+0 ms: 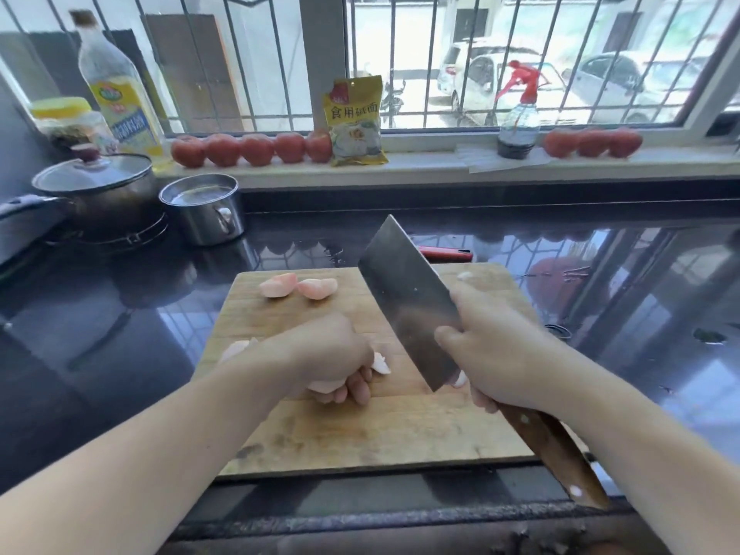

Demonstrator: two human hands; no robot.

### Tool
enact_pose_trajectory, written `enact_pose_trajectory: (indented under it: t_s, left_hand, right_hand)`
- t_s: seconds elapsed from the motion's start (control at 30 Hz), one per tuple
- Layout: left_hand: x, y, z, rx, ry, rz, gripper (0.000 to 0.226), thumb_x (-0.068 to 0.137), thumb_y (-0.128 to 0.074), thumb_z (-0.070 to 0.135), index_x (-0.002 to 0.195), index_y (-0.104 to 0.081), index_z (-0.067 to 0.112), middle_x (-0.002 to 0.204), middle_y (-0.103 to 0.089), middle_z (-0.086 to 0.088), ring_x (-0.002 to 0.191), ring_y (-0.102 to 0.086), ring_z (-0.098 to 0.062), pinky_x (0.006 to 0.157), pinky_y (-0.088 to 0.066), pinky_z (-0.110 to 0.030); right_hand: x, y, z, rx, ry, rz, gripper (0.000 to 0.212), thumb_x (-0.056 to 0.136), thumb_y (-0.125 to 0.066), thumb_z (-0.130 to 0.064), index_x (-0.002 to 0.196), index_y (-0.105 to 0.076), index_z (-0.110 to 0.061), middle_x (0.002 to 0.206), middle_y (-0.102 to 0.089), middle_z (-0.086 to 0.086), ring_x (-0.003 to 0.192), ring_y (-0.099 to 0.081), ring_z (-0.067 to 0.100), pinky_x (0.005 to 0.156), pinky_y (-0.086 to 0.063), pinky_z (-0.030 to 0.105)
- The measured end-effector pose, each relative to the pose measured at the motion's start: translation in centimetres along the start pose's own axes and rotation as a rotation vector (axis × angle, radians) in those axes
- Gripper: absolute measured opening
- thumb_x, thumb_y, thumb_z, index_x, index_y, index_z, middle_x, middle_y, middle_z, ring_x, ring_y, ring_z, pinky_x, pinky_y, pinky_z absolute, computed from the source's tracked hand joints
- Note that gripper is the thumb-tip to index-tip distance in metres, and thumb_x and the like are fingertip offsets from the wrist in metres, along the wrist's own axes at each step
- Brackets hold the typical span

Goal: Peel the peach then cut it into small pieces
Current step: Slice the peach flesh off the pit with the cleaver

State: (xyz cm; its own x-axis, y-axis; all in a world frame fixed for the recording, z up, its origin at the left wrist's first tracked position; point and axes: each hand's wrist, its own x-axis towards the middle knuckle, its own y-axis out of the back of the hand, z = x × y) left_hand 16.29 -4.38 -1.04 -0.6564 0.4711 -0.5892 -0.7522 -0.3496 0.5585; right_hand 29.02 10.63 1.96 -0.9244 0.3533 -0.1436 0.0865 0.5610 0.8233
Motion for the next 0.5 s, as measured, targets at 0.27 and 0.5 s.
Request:
enact_pose_trajectory:
  t_s: [0.27,0.5]
  left_hand:
    - [0.2,0.0,0.0,0.069,-0.015,0.016,0.019,0.099,-0.052,0.011,0.085,-0.065,0.007,0.055,-0.063,-0.004,0.037,-0.046,-0.015,0.037,-0.035,-0.016]
    - [1.2,-0.3,-0.6,0.060,-0.048,0.055,0.024,0.096,-0.064,0.019,0.101,-0.075,-0.002,0.063,-0.063,-0.007,0.039,-0.048,-0.016,0.037,-0.037,-0.019]
  right_hand:
    - [-1.0,-1.8,-2.4,-0.387,0.057,-0.039,0.018,0.101,-0.041,-0.021,0.087,-0.032,-0.028,0.088,-0.038,-0.005,0.076,-0.040,0.020,0.057,-0.028,0.035]
    - [-0.9,-1.7,-1.8,-0.373,0.060,-0.061,0.012,0.100,-0.043,-0.021,0.096,-0.035,-0.030,0.093,-0.044,-0.005,0.078,-0.046,0.016,0.064,-0.042,0.037]
